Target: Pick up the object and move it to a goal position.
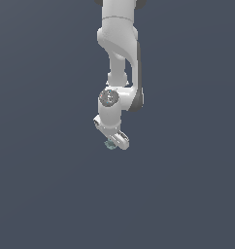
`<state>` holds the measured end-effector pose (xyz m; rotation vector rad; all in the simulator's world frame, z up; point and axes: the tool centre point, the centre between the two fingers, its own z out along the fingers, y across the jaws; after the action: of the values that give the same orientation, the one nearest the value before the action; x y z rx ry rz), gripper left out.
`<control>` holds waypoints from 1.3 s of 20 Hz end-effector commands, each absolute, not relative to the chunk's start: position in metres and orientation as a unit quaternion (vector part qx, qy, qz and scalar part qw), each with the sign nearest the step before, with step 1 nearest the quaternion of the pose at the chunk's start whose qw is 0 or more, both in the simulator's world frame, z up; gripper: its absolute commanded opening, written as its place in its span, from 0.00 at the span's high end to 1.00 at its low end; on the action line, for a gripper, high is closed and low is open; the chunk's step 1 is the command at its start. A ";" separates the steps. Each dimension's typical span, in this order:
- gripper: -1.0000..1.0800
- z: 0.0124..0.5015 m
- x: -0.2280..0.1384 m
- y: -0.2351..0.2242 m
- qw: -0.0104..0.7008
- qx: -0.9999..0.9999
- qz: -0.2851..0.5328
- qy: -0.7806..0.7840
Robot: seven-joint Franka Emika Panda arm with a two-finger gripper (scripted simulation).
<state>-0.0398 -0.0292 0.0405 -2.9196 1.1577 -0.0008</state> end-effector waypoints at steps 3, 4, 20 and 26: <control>1.00 0.043 -0.036 -0.031 0.000 -0.930 0.000 0.369; 1.00 0.045 -0.034 -0.032 0.000 -0.930 0.000 0.369; 1.00 0.095 0.039 -0.056 0.000 -0.930 0.000 0.369; 1.00 0.116 0.070 -0.066 0.000 -0.930 0.000 0.369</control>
<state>0.0626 -0.0634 0.1104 -2.9207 1.1588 -0.0014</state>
